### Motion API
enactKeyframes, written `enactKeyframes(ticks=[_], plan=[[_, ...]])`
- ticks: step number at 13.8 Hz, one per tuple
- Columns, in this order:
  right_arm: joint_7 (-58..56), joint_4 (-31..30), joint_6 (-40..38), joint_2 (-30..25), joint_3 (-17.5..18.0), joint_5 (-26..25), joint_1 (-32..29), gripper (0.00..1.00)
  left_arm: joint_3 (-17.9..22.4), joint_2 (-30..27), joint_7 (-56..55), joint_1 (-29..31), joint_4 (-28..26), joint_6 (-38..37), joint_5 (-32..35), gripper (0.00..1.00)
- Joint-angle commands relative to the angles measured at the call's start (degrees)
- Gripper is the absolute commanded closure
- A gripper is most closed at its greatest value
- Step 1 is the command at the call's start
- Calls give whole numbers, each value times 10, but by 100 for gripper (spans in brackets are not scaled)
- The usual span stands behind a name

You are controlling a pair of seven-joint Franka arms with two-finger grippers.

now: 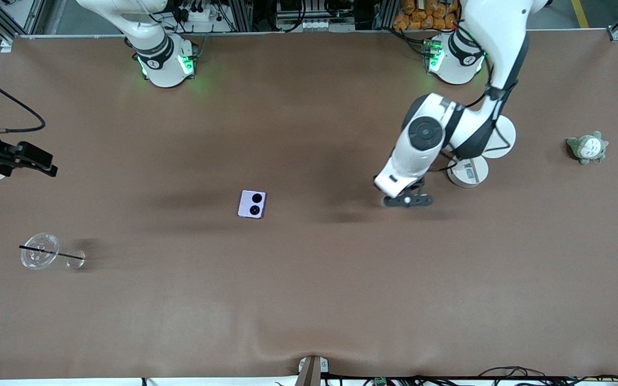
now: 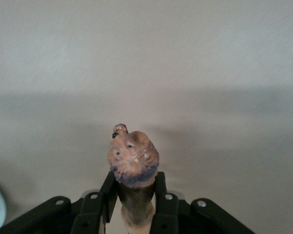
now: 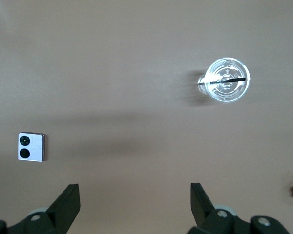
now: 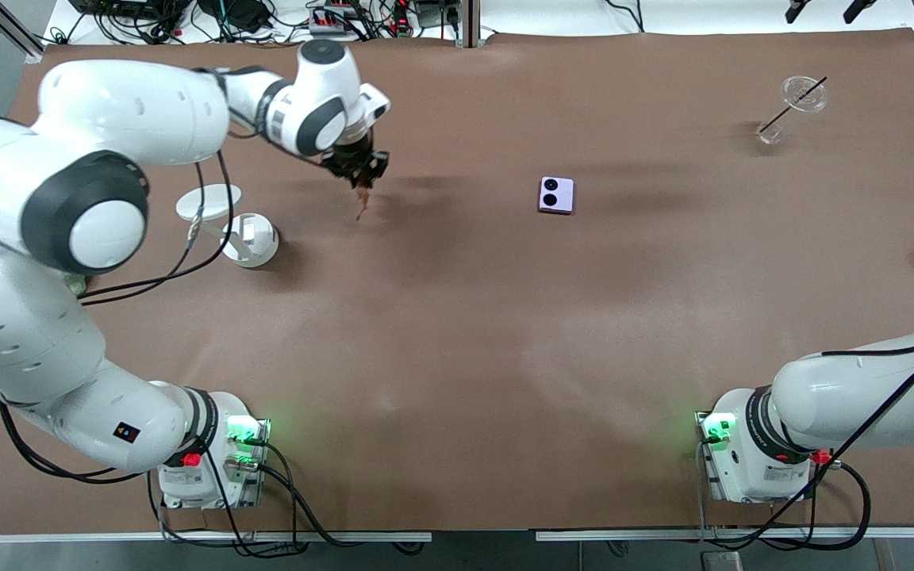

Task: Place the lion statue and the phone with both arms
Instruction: 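Lift the lion with the left gripper toward the white lamp, then lower the lion beside the lamp while the right gripper reaches the phone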

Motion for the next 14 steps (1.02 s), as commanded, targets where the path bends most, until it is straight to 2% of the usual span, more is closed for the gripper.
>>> enactKeyframes(ticks=[1, 6, 11, 12, 13, 14], plan=[[53, 17, 1, 15, 0, -4, 14, 0, -8, -38, 1, 12, -68, 28, 11, 100], [59, 27, 3, 43, 0, -6, 35, 0, -8, -77, 67, 59, -140, 54, 11, 100], [111, 41, 3, 73, 0, -13, 57, 0, -8, -71, 97, 68, -170, 90, 11, 100], [112, 41, 4, 81, -1, -15, 66, 0, -9, -67, 101, 69, -169, 91, 11, 90], [112, 42, 3, 90, -1, -18, 76, 0, -9, -58, 101, 67, -165, 92, 11, 51], [113, 43, 4, 95, 0, -28, 86, 0, -10, -50, 100, 66, -163, 95, 10, 1]])
